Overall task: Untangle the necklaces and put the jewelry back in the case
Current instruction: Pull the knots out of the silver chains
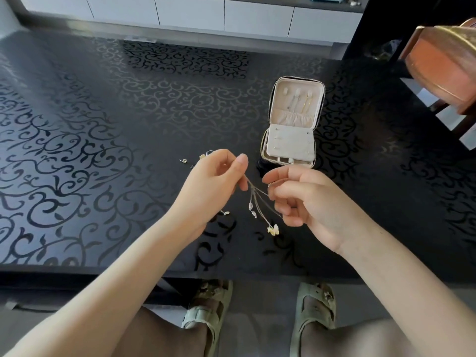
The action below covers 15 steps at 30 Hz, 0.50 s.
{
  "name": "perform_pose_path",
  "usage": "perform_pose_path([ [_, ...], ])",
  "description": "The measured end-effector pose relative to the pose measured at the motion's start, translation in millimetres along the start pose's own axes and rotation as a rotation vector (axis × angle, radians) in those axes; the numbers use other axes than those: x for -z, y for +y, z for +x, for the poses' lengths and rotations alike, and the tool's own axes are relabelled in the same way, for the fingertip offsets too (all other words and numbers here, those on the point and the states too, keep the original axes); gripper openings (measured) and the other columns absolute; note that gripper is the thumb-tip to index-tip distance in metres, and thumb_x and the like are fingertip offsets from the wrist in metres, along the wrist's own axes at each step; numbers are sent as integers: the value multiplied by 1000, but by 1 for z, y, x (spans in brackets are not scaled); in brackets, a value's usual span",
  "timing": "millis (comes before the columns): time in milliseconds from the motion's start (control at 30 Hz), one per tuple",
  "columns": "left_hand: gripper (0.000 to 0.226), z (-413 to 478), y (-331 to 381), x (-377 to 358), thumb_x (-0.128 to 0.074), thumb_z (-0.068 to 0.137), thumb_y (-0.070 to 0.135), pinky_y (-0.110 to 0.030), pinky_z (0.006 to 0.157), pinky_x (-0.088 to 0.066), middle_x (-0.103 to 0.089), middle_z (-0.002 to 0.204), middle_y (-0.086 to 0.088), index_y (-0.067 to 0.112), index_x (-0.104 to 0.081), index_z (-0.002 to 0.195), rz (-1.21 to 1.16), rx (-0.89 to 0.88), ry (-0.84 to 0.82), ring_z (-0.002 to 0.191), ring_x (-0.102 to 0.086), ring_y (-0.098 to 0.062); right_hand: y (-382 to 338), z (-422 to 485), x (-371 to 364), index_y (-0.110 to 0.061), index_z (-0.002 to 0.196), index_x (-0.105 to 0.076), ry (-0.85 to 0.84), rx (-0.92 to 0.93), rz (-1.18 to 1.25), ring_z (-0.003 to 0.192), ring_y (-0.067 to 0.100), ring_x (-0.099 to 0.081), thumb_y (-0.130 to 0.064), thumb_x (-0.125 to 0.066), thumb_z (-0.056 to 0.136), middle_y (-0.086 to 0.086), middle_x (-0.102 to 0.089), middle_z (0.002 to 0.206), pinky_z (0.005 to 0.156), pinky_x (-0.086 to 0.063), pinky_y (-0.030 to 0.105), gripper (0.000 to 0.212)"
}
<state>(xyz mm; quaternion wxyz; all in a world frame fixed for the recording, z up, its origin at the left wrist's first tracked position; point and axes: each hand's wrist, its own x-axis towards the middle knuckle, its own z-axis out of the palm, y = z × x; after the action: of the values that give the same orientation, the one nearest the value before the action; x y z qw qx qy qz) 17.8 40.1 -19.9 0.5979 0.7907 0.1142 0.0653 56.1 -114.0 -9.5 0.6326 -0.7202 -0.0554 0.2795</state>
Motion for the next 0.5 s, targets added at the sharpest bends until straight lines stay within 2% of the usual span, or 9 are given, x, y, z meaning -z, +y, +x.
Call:
perform_pose_path([
  [100, 32, 1, -2, 1, -46, 96, 32, -25, 55, -34, -64, 63, 9, 15, -48, 68, 44, -15, 16, 61, -43, -17, -2, -4, 4, -4, 99, -63, -15, 28, -139, 49, 9, -40, 5, -57, 82, 4, -51, 66, 40, -26, 21, 20],
  [200, 30, 1, -6, 1, -43, 97, 31, -21, 59, -40, -71, 73, 8, 12, -49, 75, 59, 1, -23, 63, -58, -7, -1, -7, 7, -8, 98, -65, -21, 66, -217, 46, 6, -44, 3, -62, 81, 5, -57, 69, 40, -31, 19, 20],
  [267, 29, 0, -7, 0, -39, 99, 29, -26, 61, -50, -73, 80, 3, 10, -47, 79, -33, 42, -69, 73, -68, -11, -1, -7, 9, -8, 98, -66, -26, 68, -208, 48, 6, -46, 4, -63, 81, 9, -60, 75, 41, -33, 19, 21],
  [367, 30, -1, -6, -1, -35, 101, 28, -30, 67, -58, -73, 87, -4, 3, -45, 88, -128, 87, -120, 82, -70, -18, -1, -7, 10, -5, 97, -66, -39, 62, -160, 48, 7, -43, 6, -61, 82, 8, -60, 70, 39, -30, 17, 19],
  [500, 27, -3, -3, -2, -32, 101, 29, -25, 51, -50, -73, 85, -9, 9, -38, 83, -159, 85, -160, 76, -72, -24, -2, -8, 11, -13, 91, -70, -20, 86, -232, 47, 3, -43, -3, -63, 84, -5, -60, 63, 42, -31, 14, 14],
])
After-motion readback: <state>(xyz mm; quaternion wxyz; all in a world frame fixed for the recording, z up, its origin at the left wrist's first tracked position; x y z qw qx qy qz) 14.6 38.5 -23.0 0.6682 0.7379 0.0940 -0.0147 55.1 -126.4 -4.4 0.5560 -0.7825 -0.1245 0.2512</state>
